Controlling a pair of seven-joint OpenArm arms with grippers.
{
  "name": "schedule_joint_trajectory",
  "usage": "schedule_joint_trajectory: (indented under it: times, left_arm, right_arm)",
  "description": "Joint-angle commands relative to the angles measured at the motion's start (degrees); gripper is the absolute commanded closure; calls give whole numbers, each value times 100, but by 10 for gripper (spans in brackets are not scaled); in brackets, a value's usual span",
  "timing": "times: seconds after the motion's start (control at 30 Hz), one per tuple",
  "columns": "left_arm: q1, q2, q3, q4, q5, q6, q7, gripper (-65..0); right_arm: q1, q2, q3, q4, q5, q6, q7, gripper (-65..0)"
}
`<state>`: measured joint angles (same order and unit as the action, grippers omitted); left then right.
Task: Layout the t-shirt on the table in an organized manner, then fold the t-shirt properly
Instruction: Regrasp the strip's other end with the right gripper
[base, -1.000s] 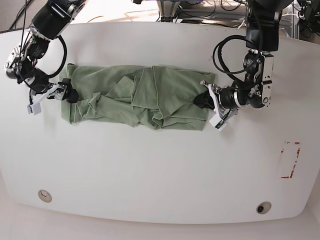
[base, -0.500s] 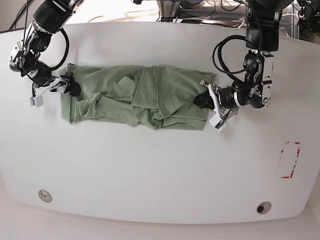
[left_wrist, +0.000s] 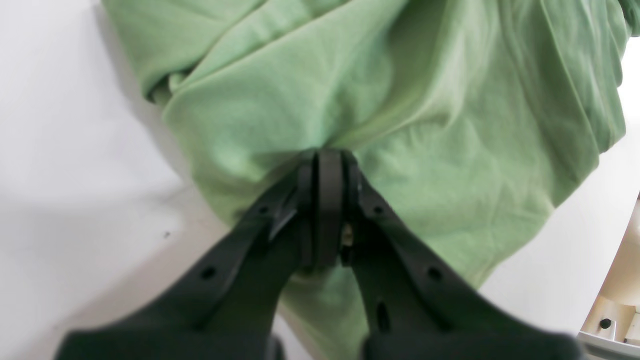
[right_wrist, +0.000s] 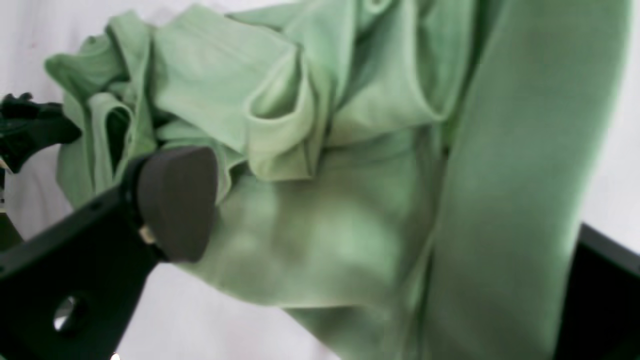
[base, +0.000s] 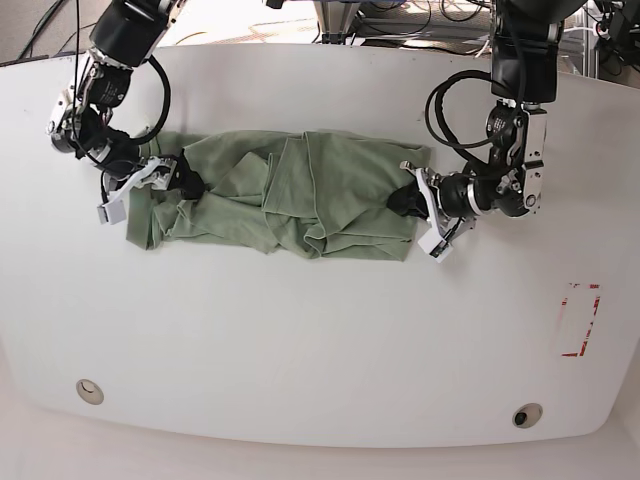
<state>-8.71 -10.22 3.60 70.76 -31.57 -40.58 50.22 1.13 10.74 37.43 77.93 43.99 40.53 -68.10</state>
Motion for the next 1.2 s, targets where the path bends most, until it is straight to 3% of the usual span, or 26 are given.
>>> schedule_joint_trajectory:
  times: [0.0,0.3,0.33,0.43,0.57,0.67,0.73,0.87,1.17]
  left_arm:
    - [-21,-55,14,23,313,58,275,0]
    - [-13,-81,304,23,313,58,275,0]
    - [-13,-81,322,23,313,58,275,0]
    - [-13,-81,322,23,313,58,275,0]
    - [-21,-73,322,23,313,58,275,0]
    - [-30,-64,322,23,313,58,275,0]
    - [-30,-64,322,23,313,58,275,0]
    - [-48,-55,331,23,322,58,275,0]
    - [-56,-55,331,14,331,58,275,0]
  right_arm:
    - [182,-33,-2,27,-157,-53,-193,-650]
    - [402,-33,-11,18,-166,-53,-184,-650]
    - [419,-24,-11,18,-183,-53,-184,-626]
    - [463,-33,-11,18,-333,-53,-184,-469]
    - [551,-50,-11,18,-640,-53,-184,-208]
    - [613,-50,-11,27,-799,-53,-158,-70]
    - [622,-50,-11,44,-851,-53,-131,-14]
    - [622,-24,-20,185,-878,-53,-122,0]
    - [138,-50,-11,1635,-843,-53,-316,0]
